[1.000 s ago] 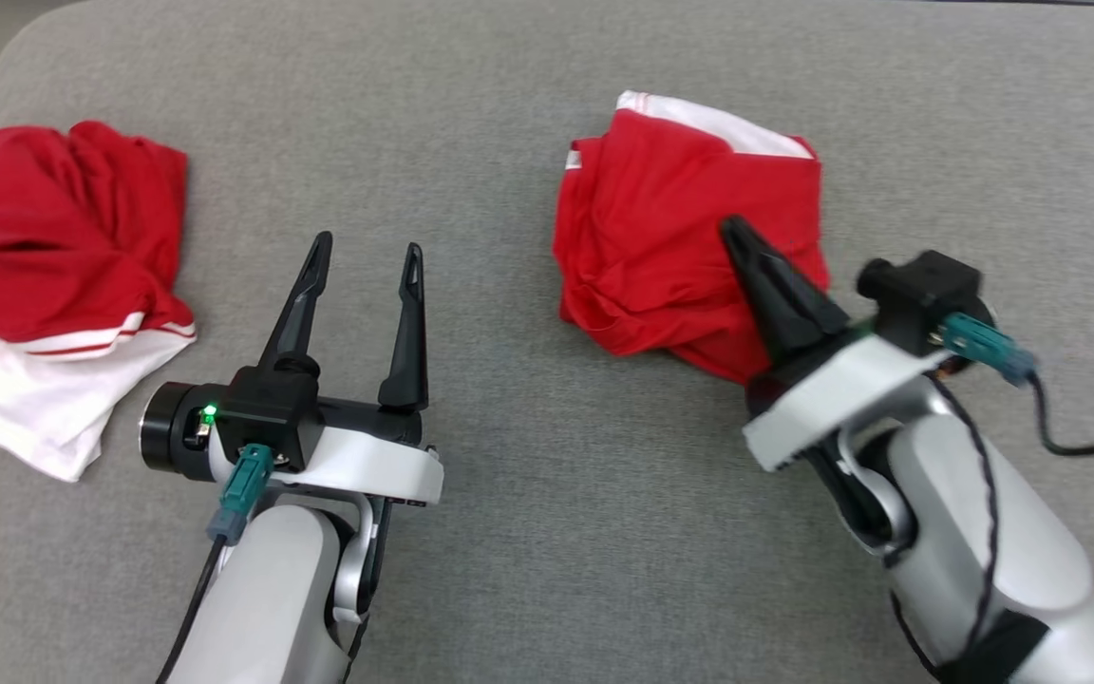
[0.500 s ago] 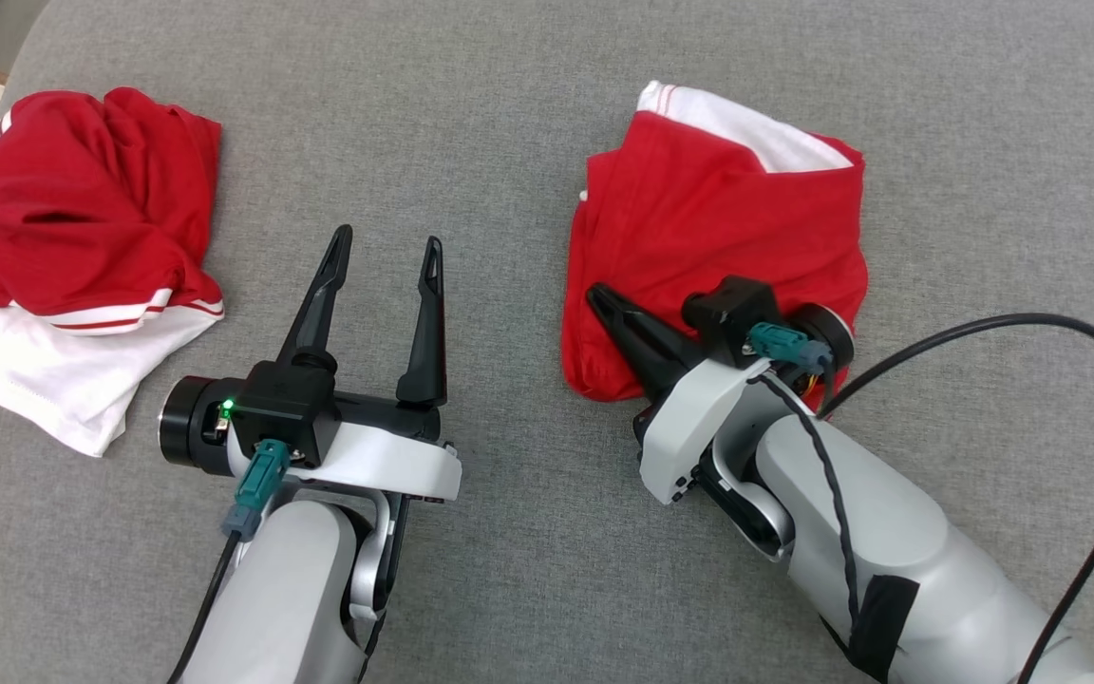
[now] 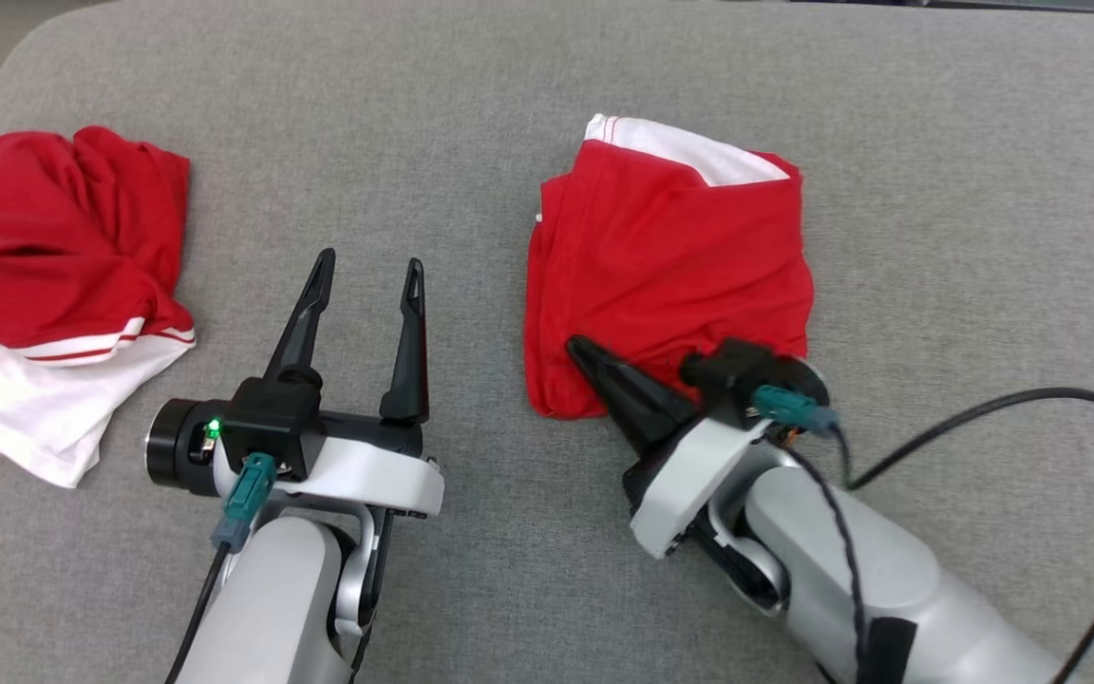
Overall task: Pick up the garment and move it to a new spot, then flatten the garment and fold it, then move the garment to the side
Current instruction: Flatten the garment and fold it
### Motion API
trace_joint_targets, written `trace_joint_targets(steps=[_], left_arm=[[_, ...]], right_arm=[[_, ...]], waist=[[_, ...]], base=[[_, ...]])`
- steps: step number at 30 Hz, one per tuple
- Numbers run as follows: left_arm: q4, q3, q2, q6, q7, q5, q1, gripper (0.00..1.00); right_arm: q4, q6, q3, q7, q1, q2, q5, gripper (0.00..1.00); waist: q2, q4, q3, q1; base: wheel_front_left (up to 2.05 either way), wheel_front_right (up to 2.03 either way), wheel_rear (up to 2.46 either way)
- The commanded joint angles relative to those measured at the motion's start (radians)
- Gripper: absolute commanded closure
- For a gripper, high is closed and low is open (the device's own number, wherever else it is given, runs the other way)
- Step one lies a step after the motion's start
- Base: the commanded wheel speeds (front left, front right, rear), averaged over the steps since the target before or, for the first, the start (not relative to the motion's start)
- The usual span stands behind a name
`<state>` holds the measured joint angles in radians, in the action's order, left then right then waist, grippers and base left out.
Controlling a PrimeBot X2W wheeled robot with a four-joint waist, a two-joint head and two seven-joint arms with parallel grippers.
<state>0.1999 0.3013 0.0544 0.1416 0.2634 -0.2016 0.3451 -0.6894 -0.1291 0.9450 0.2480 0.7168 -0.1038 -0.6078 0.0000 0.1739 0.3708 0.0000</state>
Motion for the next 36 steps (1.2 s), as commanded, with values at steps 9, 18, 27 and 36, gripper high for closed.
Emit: trace_joint_targets(steps=[9, 18, 27, 36], left_arm=[[-0.001, -0.038, 0.036, -0.008, 0.001, 0.016, -0.052, 0.0], [-0.005, -0.081, 0.076, -0.008, 0.001, 0.002, -0.115, 0.0], [-0.016, -0.089, 0.114, -0.025, -0.013, -0.021, -0.219, 0.0], [-0.051, -0.092, 0.139, -0.011, -0.052, -0.038, -0.316, 0.0]], right_arm=[[0.269, -0.003, -0.341, 0.017, -0.175, -0.095, 0.028, 0.0], [0.42, -0.003, -0.668, -0.002, -0.39, -0.136, 0.135, 0.0], [0.519, -0.003, -0.825, -0.094, -0.569, -0.124, 0.201, 0.0], [0.613, -0.003, -0.869, -0.18, -0.701, -0.083, 0.25, 0.0]], waist=[[0.0, -0.063, -0.08, 0.0], [0.0, -0.102, -0.159, 0.0], [0.0, -0.123, -0.256, 0.0], [0.0, -0.131, -0.329, 0.0]], base=[[0.0, 0.0, 0.0], [0.0, 0.0, 0.0], [0.0, 0.0, 0.0], [0.0, 0.0, 0.0]])
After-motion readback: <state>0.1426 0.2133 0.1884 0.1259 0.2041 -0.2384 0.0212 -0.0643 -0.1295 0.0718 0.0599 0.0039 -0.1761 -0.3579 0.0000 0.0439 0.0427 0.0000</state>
